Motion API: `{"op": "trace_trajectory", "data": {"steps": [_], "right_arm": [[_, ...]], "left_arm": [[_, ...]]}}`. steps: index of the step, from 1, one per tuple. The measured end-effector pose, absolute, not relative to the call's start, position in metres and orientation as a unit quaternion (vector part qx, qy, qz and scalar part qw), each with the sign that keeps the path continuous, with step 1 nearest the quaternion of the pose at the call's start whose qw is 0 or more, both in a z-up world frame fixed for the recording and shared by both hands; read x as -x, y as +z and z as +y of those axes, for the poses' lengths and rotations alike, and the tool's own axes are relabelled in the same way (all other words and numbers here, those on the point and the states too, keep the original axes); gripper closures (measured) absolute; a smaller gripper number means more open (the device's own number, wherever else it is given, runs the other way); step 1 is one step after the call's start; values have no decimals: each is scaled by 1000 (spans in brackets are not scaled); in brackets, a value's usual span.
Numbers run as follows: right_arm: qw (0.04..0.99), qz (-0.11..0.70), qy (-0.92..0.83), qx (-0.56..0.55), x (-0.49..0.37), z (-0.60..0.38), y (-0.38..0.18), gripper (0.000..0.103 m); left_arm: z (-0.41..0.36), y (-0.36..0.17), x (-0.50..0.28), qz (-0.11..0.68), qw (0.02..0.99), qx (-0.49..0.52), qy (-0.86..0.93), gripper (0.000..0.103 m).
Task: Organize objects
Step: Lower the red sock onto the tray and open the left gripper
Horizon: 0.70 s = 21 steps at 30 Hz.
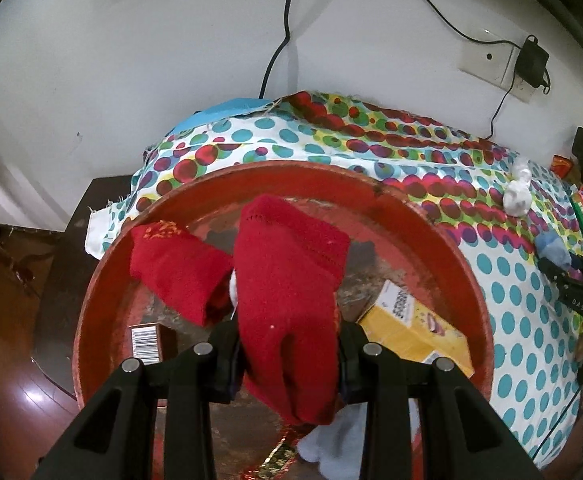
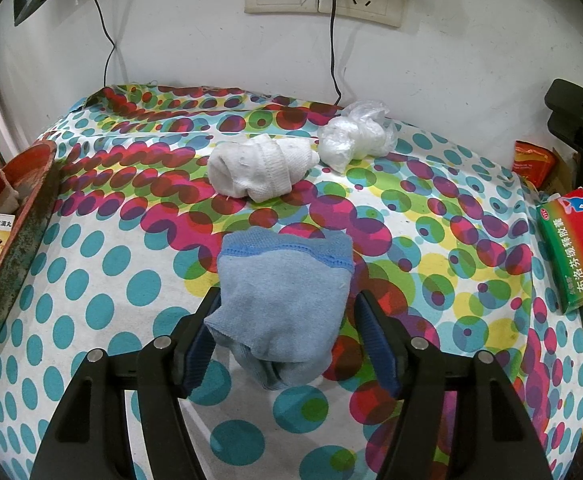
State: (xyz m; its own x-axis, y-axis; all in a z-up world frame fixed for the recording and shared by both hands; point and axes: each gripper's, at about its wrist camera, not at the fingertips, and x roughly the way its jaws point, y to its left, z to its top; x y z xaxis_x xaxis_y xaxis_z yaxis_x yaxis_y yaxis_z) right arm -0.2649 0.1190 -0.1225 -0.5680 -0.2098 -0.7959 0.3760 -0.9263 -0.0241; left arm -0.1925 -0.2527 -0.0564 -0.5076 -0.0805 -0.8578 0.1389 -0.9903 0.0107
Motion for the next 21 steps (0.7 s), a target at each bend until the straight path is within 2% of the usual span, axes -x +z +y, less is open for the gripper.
{"op": "trace_trajectory", "data": {"steps": [14,21], "right_arm": [[154,94,-881,-438,267,126,-124,29],[151,96,-881,-439,268,124,-124,28]], "left_arm": [[-267,-66,175,-11,57,-490,-870,63],[-271,-57,141,-38,56,-471,-879,58]]}}
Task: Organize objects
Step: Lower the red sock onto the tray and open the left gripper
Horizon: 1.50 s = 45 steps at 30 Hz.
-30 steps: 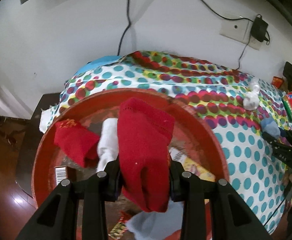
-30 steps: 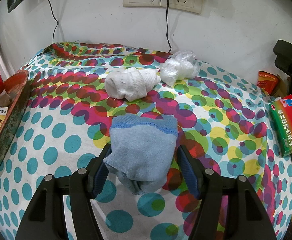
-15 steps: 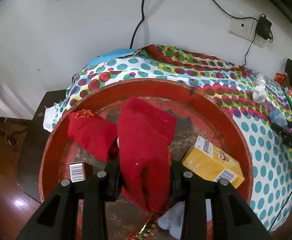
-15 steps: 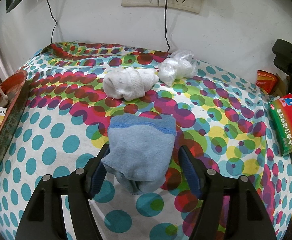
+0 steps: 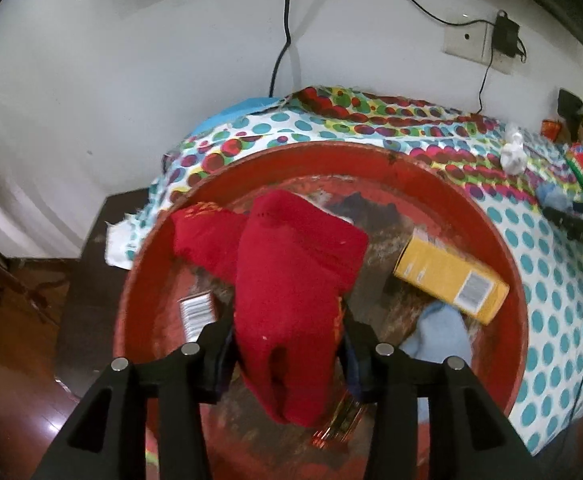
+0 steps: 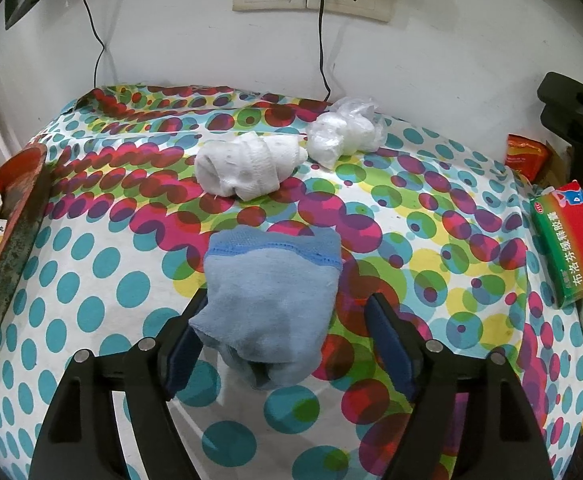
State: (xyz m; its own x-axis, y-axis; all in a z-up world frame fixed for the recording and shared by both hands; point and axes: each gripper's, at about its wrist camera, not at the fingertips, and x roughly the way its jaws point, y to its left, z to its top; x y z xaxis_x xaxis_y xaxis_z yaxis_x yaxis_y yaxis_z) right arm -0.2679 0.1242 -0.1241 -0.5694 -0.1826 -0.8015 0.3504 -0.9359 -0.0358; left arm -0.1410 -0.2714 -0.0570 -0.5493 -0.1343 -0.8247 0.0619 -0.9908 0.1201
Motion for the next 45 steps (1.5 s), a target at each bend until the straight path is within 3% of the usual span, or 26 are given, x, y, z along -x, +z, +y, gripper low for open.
{"op": "trace_trajectory", "data": {"steps": [5,16,26,27,31,32,45], "right_arm": [[148,96,-881,-440,268,125,-124,25],[142,97,-881,-441,269,126,-124,22],[117,95,-884,-442,270,125,-124,15],[113,99,-886,-439,268,122,-123,17],[119,85,-887,-438,260,112,-120,53],[116,85,-887,-439,259,109,-120,57],[115,85,-892,-430,236,86,-98,61]], "left_arm": [[-253,-58,119,-99,72,-469,-875,57],[-221,-52,98,-80,-6,-448,-891,57],[-247,-52,95,-49,21,-445,-894,57],[-250,-52,95,-47,26,-444,-894,57],[-262,-53,94,-30,30,-447,-894,57],[-263,-52,93,-27,31,-447,-894,57],[-284,-52,94,24,47,-452,-890,57]]}}
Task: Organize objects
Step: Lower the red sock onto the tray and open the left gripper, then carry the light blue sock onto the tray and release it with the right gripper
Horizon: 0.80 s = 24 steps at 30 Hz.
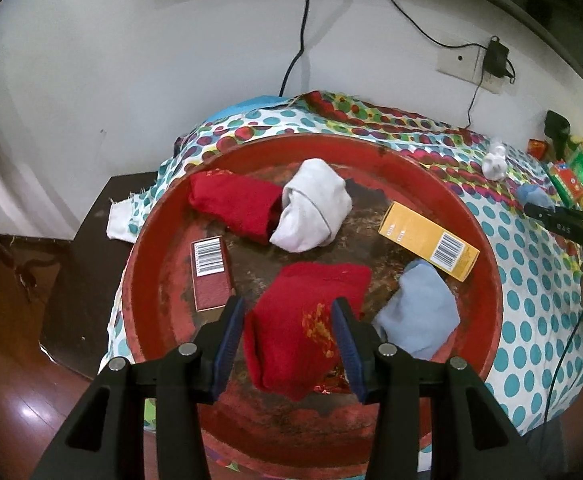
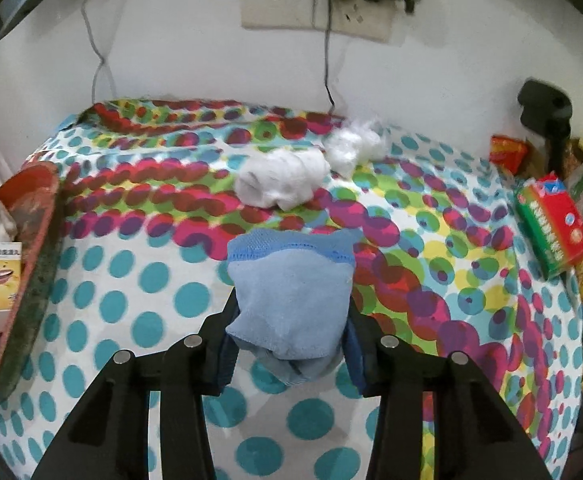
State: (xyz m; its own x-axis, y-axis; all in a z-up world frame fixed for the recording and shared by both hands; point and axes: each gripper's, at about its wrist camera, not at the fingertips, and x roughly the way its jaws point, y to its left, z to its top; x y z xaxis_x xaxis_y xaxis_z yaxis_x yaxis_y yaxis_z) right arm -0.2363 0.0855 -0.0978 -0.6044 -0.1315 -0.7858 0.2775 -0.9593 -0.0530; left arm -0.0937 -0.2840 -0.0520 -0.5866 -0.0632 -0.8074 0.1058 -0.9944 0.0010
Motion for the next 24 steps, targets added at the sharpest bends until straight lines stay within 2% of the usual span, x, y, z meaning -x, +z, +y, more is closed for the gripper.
{"op": "trace_trajectory", "data": {"steps": [15,24], "right_arm": [[225,96,-878,-412,183,-11,-59,61],[287,122,-856,-412,155,-77,-57,61]], "left_arm": [[-306,-47,91,68,65,-444,-891,57],[-320,-40,87,100,75,-422,-898,57]]}}
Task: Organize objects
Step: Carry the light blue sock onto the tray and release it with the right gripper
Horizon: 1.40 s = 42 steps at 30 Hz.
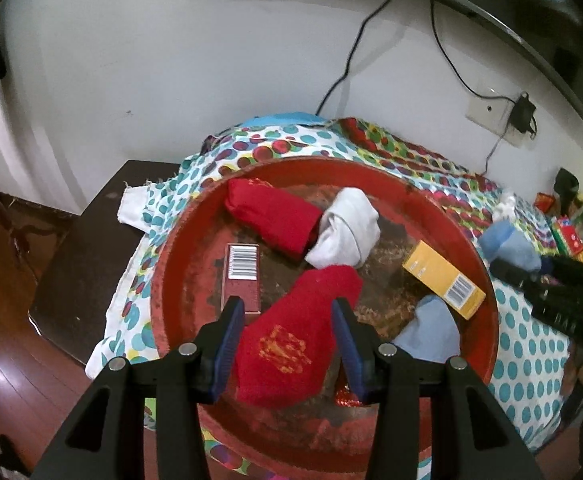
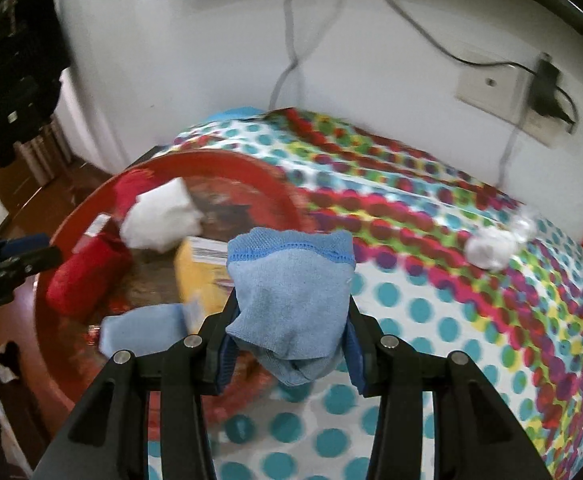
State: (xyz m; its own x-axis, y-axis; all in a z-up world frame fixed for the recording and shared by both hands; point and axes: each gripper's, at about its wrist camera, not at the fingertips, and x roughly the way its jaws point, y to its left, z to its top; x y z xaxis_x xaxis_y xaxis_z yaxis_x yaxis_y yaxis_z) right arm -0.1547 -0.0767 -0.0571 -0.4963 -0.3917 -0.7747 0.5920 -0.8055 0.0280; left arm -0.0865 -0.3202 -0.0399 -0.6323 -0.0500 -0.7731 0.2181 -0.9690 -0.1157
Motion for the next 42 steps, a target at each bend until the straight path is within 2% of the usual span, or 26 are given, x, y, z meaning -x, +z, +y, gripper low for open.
{"op": "trace_trajectory", "data": {"steps": [13,39,42], "right_arm": [[328,150,-835,-415,135,-139,-66,61],[332,210,-820,-416,124,-184,-94,58],[336,205,-822,-413,122,-181,-91,43]], "left_arm": [[-340,-43,87,129,136,-418,-889,57],[-344,-52,91,159,150,-417,-882,57],[-342,-53,93,156,152,-420,-881,57]]}}
